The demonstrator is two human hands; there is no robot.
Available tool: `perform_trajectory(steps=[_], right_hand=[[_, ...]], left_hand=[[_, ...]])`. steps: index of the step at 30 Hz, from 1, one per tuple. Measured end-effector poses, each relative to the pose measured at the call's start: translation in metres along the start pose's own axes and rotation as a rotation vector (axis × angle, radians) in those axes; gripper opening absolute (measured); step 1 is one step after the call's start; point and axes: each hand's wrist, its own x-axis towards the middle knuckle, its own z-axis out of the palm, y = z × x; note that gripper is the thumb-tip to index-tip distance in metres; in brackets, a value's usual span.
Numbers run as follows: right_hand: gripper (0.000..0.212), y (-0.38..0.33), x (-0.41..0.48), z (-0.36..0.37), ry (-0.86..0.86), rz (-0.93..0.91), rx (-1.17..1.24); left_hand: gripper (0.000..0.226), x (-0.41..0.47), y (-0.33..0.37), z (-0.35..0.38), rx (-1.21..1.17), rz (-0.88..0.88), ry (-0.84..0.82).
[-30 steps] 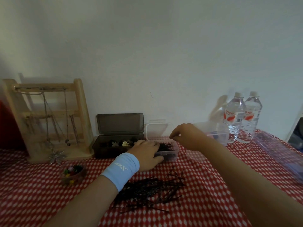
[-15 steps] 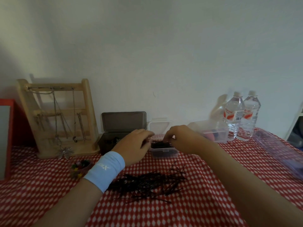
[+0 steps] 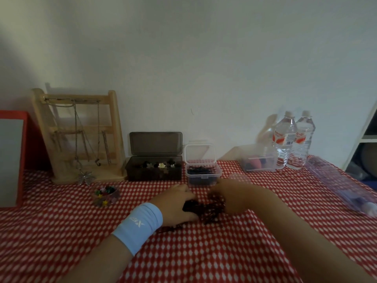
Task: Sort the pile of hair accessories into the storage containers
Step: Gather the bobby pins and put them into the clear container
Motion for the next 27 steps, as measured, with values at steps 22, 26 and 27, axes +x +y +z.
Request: perform_trajectory(steps=[22,26,27], right_hand=[[0.049,-0.003,-0.015,0.003,-0.027,0.039,0.173],[0.033,-0.012,-0.009,0.002,0.017,0.004,0.165],[0.032,-0.015,-0.008,0.001,0.02,-0.01,0.168]], left_hand=[[0.037,0.014,0.008,0.006,-0.217,0.135,0.047],[0.072,0.006,0.005,0.004,-0.235,0.089,0.074],[0.076,0.003,0.003,0.003,-0.182,0.052,0.066]])
